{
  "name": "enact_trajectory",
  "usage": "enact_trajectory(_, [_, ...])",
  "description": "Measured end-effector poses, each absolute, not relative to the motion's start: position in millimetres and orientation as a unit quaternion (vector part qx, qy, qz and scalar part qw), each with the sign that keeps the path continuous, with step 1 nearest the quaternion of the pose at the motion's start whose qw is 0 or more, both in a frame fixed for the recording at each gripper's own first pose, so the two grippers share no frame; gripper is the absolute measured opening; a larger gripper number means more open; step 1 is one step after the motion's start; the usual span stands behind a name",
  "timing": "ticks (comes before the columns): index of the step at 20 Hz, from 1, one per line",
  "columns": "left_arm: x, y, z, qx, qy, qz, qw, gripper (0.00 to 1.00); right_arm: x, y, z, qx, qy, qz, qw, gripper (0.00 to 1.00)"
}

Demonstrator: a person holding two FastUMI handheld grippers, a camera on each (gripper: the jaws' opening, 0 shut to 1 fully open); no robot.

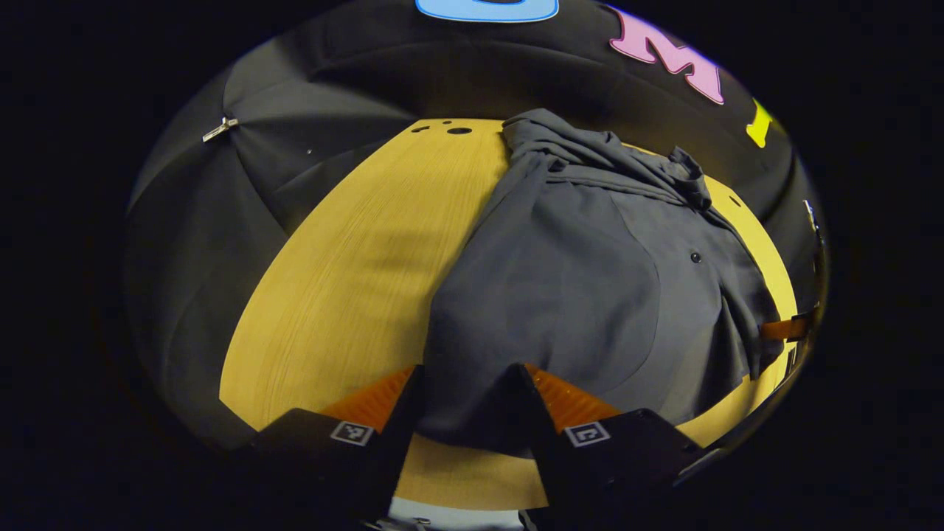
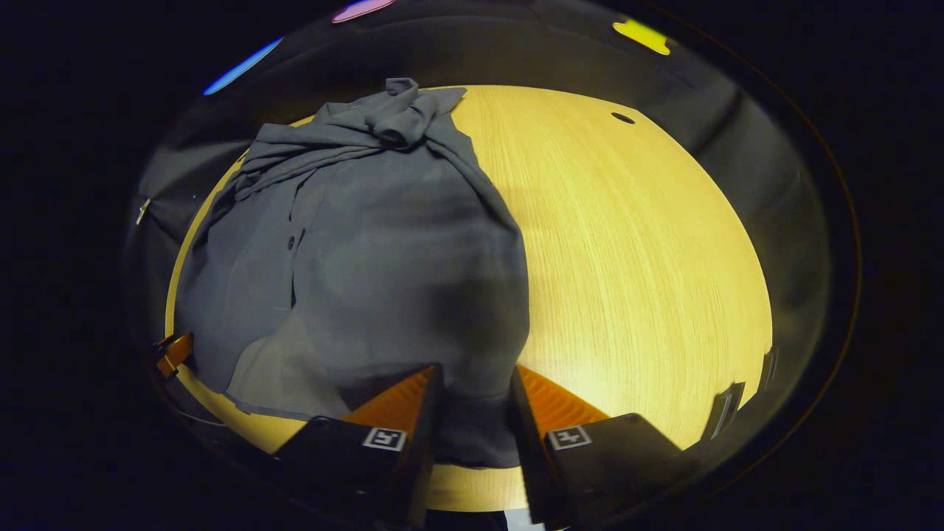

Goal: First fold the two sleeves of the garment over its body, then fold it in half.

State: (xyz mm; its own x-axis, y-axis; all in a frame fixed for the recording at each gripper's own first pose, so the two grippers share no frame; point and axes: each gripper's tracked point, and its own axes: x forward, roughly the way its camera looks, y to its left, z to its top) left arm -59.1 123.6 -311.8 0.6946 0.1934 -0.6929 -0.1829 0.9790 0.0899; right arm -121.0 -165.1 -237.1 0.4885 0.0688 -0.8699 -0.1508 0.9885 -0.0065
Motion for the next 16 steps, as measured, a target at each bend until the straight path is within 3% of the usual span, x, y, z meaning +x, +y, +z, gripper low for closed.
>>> enact_trajectory(1, [-56.7, 116.4, -313.2, 0.009, 0.379, 0.095, 0.92, 0.67, -122.5, -161.1, -235.7, -0.042, 0.5, 0.066, 0.862, 0.39])
enact_trajectory(3, [-53.8, 108.7, -314.2, 0.025, 0.375, 0.094, 0.922, 0.44, -122.2, -157.7, -236.1, -0.049, 0.495, 0.071, 0.864, 0.19])
enact_trajectory(4, [-52.9, 106.9, -314.3, 0.035, 0.372, 0.096, 0.923, 0.33, -124.8, -155.3, -233.7, -0.045, 0.494, 0.081, 0.864, 0.19])
enact_trajectory(5, [-51.2, 106.2, -314.1, 0.044, 0.37, 0.1, 0.922, 0.17, -123.8, -154.3, -236.6, -0.046, 0.496, 0.085, 0.863, 0.07])
enact_trajectory(7, [-50.1, 104.5, -314.6, 0.06, 0.368, 0.098, 0.923, 0.04, -123.7, -153.2, -236.9, -0.049, 0.496, 0.103, 0.861, 0.05])
enact_trajectory(11, [-48.5, 94.3, -310.9, 0.033, 0.365, 0.072, 0.928, 0.06, -123.7, -144.4, -233.4, -0.007, 0.494, 0.13, 0.86, 0.05])
enact_trajectory(16, [-41.9, 70.6, -265.6, -0.047, 0.31, 0.051, 0.948, 0.05, -112.0, -116.2, -196.9, 0.085, 0.457, 0.152, 0.872, 0.05])
